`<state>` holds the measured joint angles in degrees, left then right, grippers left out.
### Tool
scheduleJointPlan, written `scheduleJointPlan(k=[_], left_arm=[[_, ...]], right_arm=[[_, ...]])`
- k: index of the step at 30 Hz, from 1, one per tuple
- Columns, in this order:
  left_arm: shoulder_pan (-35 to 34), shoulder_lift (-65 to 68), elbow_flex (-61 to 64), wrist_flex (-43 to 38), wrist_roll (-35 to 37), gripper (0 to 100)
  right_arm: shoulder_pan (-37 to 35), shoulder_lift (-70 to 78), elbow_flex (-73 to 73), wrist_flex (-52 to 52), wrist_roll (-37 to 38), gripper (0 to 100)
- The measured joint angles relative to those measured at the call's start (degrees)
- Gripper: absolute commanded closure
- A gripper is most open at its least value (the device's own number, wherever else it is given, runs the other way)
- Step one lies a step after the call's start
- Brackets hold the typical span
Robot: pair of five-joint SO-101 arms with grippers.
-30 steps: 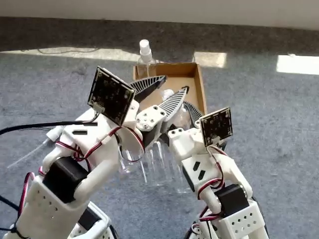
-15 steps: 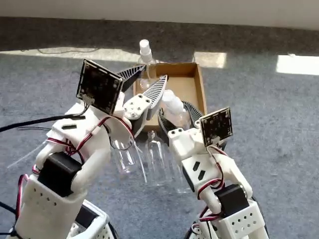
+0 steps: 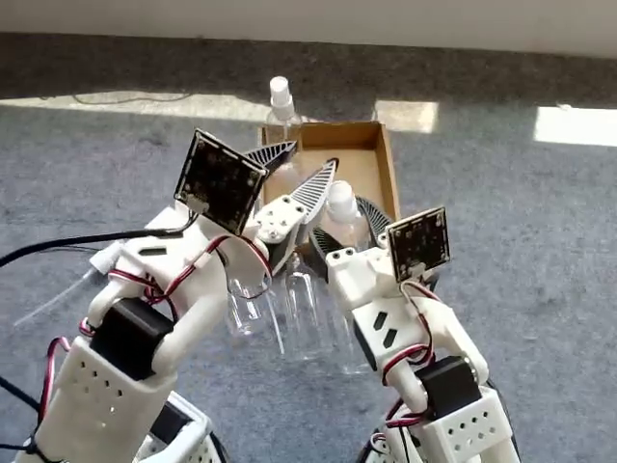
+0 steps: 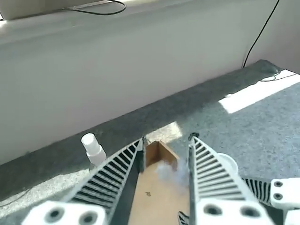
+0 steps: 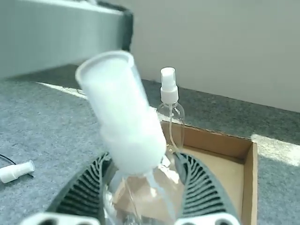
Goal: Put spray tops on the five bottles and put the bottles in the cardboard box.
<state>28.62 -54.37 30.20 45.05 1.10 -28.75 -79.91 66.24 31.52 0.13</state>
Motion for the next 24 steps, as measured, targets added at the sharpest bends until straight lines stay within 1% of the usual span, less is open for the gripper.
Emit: scheduleJointPlan(k=[4,10,12,14,16,19,24], left_arm=[[0.3,0.5,0.1,-2.5,-0.1,85],[0.5,0.5,0.1,-3.3,-0.3,85],[-0.9,0.5,-1.1,-3.3,-0.3,85],[-4.2,0.6,-4.2,-2.6,-0.3,85],[-9.7,0.6,-8.2,0.4,-0.3,85],[-17.7,0.4,-12.7,7.6,-0.3,85],[-27.4,0.5,-12.3,22.1,-0.3,85]], right_arm=[[-0.1,0.0,0.0,0.0,0.0,99.5],[-0.4,0.0,0.0,0.0,0.0,99.5],[-0.4,0.0,0.0,0.0,0.0,99.5],[-0.4,0.0,0.0,0.0,0.0,99.5],[-0.4,0.0,0.0,0.0,0.0,99.5],[-0.4,0.0,0.0,0.0,0.0,99.5],[-0.4,1.7,-0.1,-0.1,0.0,99.5]])
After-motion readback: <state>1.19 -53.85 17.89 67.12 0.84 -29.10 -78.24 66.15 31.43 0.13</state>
